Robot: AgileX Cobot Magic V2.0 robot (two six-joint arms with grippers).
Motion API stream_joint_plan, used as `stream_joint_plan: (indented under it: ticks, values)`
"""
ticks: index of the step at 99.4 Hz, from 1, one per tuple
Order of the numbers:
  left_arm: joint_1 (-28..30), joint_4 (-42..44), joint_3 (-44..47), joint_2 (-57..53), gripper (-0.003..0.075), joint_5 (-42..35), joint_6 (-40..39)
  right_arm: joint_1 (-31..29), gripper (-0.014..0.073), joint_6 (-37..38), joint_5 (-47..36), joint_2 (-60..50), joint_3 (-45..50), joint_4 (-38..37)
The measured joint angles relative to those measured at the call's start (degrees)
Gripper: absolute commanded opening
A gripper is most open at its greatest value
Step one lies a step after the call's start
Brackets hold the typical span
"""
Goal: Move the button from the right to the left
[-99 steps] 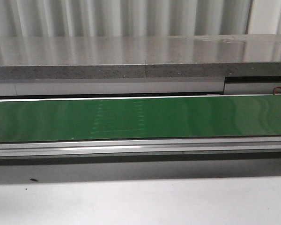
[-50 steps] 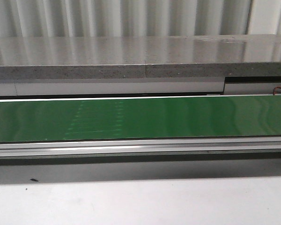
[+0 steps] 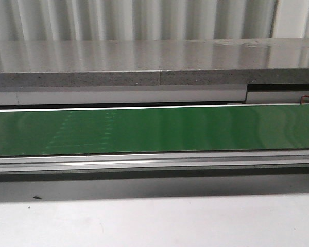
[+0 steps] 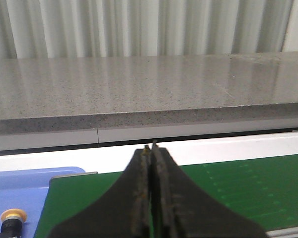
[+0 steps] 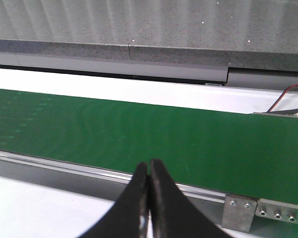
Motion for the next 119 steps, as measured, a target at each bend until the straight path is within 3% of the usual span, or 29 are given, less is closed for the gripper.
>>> stream_joint_plan:
  ticks: [47,68,119]
  values:
    - [0.0,1.75,11.07,-3.41,-0.0021,-4.83,0.0,0.0,-0.0068,0.0,-0.09,0.0,0.0,-0.02]
    - [0.0,1.75,18.25,-3.41,-0.0021,-10.96,0.0,0.0,-0.0068,0.0,-0.09,0.0,0.0,-0.02]
    - [0.0,1.75,18.35,-3.41,-0.0021,-13.66,0.0,0.0,-0.0068,0.0,-0.09,0.0,0.0,-0.02]
